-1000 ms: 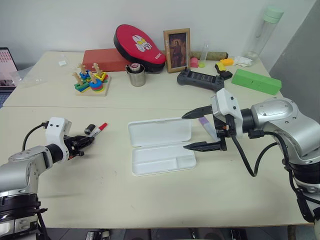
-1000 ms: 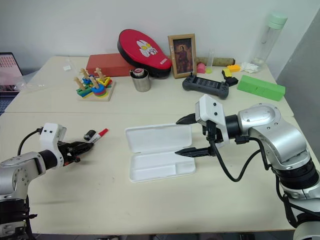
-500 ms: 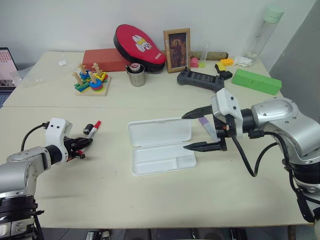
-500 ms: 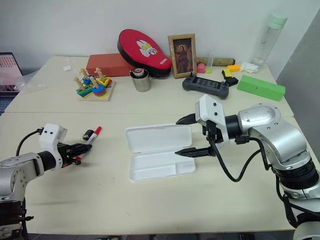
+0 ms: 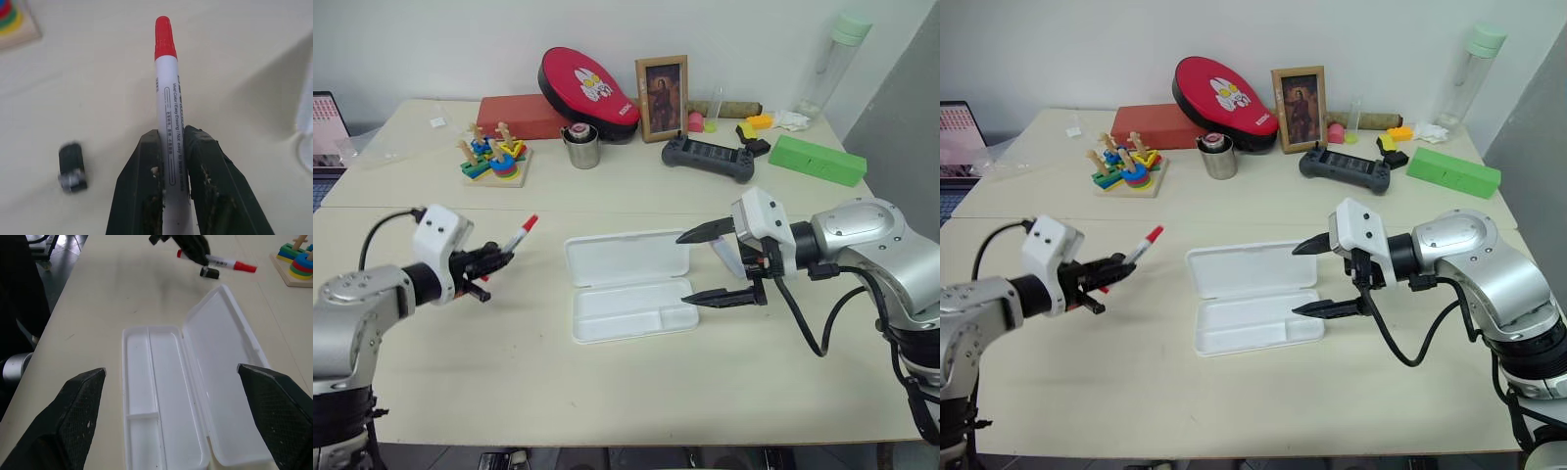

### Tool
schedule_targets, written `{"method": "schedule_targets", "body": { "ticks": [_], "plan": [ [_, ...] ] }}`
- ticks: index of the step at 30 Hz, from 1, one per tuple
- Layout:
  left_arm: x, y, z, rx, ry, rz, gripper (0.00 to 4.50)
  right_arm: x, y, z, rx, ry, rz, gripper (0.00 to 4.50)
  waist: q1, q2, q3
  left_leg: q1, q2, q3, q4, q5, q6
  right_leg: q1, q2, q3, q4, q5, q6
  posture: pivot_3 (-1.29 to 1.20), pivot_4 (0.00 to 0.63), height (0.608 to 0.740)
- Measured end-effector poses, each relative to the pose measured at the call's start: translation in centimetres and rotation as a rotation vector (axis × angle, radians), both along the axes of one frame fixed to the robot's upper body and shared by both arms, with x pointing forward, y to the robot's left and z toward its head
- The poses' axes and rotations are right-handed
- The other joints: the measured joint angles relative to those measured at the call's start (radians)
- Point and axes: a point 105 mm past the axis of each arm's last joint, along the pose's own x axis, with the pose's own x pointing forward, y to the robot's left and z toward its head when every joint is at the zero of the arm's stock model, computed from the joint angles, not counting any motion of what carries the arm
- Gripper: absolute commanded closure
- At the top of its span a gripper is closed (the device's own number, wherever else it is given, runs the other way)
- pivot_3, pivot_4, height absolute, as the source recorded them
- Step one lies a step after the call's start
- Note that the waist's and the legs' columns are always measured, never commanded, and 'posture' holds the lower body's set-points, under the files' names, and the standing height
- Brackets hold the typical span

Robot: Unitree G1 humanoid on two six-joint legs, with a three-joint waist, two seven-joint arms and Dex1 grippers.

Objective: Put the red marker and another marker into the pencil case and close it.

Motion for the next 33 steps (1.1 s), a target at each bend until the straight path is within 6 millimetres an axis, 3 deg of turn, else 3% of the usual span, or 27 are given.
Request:
{"method": "schedule_targets", "body": {
  "ticks": [4,6,7,9,11,14,19,30,33],
  "plan": [
    [0.1,-0.5,0.7,-0.008,-0.008,-0.021,4.07,-0.2,-0.2,-0.5,-0.019,-0.005,0.013,0.00,-0.004,0.000,0.000,0.000,0.000,0.000,0.000,0.000,0.000,0.000,0.000,0.000,0.000,0.000,0.000,0.00,0.150,0.740],
    [0.4,-1.4,2.0,-0.004,-0.042,-0.056,4.07,-0.2,-0.2,-0.9,-0.035,-0.011,0.016,0.00,-0.004,0.000,0.000,0.000,0.000,0.000,0.000,0.000,0.000,0.000,0.000,0.000,0.000,0.000,0.000,0.00,0.150,0.740],
    [0.5,-2.5,3.1,-0.001,-0.073,-0.098,4.07,-0.2,-0.2,-1.1,-0.041,-0.012,0.019,0.00,-0.003,0.000,0.000,-0.001,0.000,0.000,0.000,0.000,0.000,0.000,0.000,0.000,0.000,0.000,0.000,0.00,0.150,0.740],
    [0.1,-6.5,5.1,0.035,-0.140,-0.271,4.07,-0.2,0.0,-1.2,-0.039,-0.021,0.030,0.00,0.005,0.000,0.000,-0.001,0.000,0.000,0.001,0.000,0.000,0.001,0.000,0.000,-0.001,0.000,0.001,0.00,0.150,0.740],
    [-0.6,-9.4,5.6,0.037,-0.152,-0.401,4.07,-0.1,0.0,-1.2,-0.040,-0.028,0.029,0.00,0.004,0.000,0.000,-0.001,-0.001,0.000,0.001,0.000,0.000,0.002,0.000,0.000,-0.001,0.000,0.001,0.00,0.150,0.740],
    [-1.4,-12.4,4.2,0.010,-0.092,-0.546,4.07,0.0,-0.1,-1.2,-0.044,-0.039,0.023,0.00,-0.002,0.000,0.000,-0.001,-0.001,-0.001,0.001,0.000,0.000,0.001,0.000,0.000,0.000,0.000,0.001,0.00,0.150,0.740],
    [-2.4,-13.8,2.8,0.013,-0.029,-0.648,4.07,0.2,-0.2,-1.2,-0.052,-0.045,0.012,0.00,-0.016,0.000,0.000,-0.001,-0.001,-0.001,0.001,0.000,0.000,0.001,0.000,0.000,0.000,0.000,0.001,0.00,0.150,0.740],
    [-3.2,-13.1,-4.4,0.179,0.105,-0.694,4.07,0.3,-0.6,-1.3,-0.064,-0.048,-0.007,0.00,-0.015,0.000,0.000,-0.001,-0.001,-0.001,0.001,0.000,0.000,0.001,0.000,0.000,0.000,0.000,0.001,0.00,0.150,0.740],
    [-2.8,-13.2,-5.1,0.217,0.078,-0.694,4.07,0.4,-0.6,-1.3,-0.063,-0.049,-0.009,0.00,-0.014,0.000,0.000,-0.001,-0.001,-0.001,0.001,0.000,0.000,0.001,0.000,0.000,0.000,0.000,0.001,0.00,0.150,0.740]
  ]
}}
